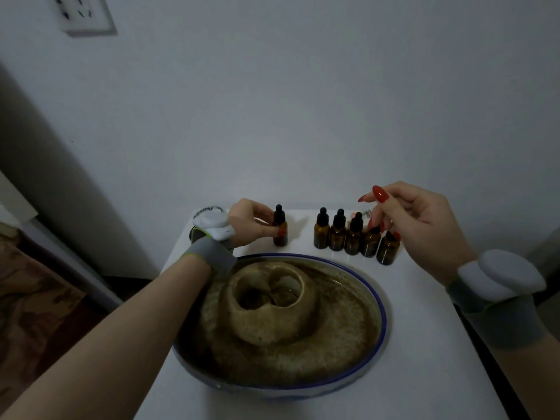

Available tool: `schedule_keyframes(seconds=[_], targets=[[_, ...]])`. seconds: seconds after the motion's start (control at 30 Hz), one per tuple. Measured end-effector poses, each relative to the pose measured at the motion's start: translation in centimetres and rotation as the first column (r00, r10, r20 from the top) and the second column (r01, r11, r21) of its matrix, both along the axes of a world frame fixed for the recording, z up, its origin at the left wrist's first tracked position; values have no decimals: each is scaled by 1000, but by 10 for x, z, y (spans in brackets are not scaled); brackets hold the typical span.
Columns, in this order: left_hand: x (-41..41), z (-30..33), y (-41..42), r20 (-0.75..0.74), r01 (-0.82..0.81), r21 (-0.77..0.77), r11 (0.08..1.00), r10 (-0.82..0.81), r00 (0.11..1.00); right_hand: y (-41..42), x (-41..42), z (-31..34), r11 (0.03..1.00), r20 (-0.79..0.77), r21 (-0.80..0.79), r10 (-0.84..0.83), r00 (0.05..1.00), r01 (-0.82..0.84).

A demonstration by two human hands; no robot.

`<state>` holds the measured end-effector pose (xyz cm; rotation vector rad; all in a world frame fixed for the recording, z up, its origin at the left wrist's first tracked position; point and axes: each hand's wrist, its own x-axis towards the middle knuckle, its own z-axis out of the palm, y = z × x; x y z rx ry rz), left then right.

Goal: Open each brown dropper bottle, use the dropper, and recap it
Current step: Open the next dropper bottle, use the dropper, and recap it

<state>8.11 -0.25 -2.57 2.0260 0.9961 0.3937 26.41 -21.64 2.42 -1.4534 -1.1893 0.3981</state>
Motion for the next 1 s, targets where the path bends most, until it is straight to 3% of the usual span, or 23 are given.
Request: schedule_keyframes(seconds=[0.57,0.77,1.0], targets=[[-4,-2,4,-22,34,-7,999,-35,999,4,-5,-7,995,7,-95,3,1000,-2],[-4,11,1,35,68,-45,997,-66,997,4,-8,-14,993,-29,-113,20,999,-23],[5,46,-12,85,78,103,992,-87,993,3,-10,-20,992,-57,-124,25,998,-32]])
